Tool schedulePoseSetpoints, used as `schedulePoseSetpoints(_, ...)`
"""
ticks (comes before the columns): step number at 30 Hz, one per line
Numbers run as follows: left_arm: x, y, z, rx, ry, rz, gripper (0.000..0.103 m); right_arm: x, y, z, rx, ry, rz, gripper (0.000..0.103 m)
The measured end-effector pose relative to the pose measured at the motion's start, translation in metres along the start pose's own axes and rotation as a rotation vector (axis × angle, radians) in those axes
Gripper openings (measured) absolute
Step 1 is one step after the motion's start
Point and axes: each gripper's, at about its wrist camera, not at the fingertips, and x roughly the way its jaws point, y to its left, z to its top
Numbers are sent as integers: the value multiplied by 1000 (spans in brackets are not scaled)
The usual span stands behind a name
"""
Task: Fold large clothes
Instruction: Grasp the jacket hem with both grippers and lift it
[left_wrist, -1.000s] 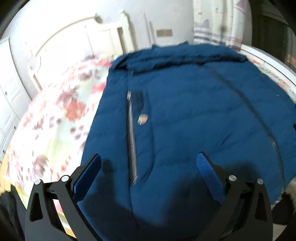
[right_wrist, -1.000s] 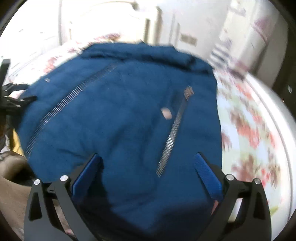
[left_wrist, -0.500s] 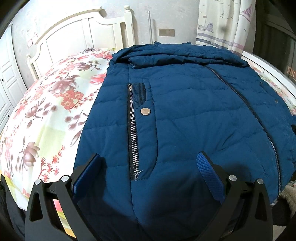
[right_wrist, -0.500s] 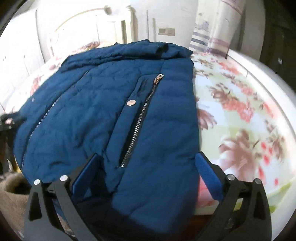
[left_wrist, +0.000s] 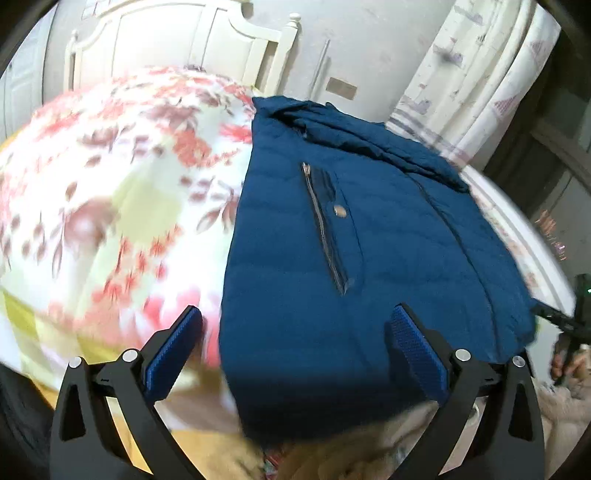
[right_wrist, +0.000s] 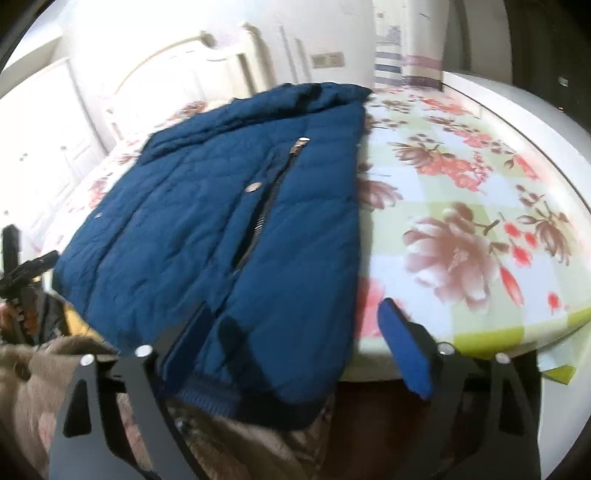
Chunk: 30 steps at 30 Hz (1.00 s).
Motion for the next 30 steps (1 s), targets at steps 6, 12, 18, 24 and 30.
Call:
schedulePoseSetpoints(6, -5, -3, -17, 2, 10, -108, 88, -7, 6, -5, 1, 8, 56, 60)
schedulePoseSetpoints(12, -2, 6, -11, -47, 35, -158, 88, -15, -18, -8, 97, 26, 93, 52)
schedulePoseSetpoints(18, 11, 17, -28, -149, 91, -270, 84, -18, -29, -35, 153, 54, 163, 55)
schedulePoseSetpoints(24, 16, 15, -27, -187, 48, -311, 84, -2, -31, -38, 190, 32, 259, 55)
schedulePoseSetpoints(30, -22, 8, -27, -118, -15, -287, 39, -29, -20, -33, 98, -41, 330, 31)
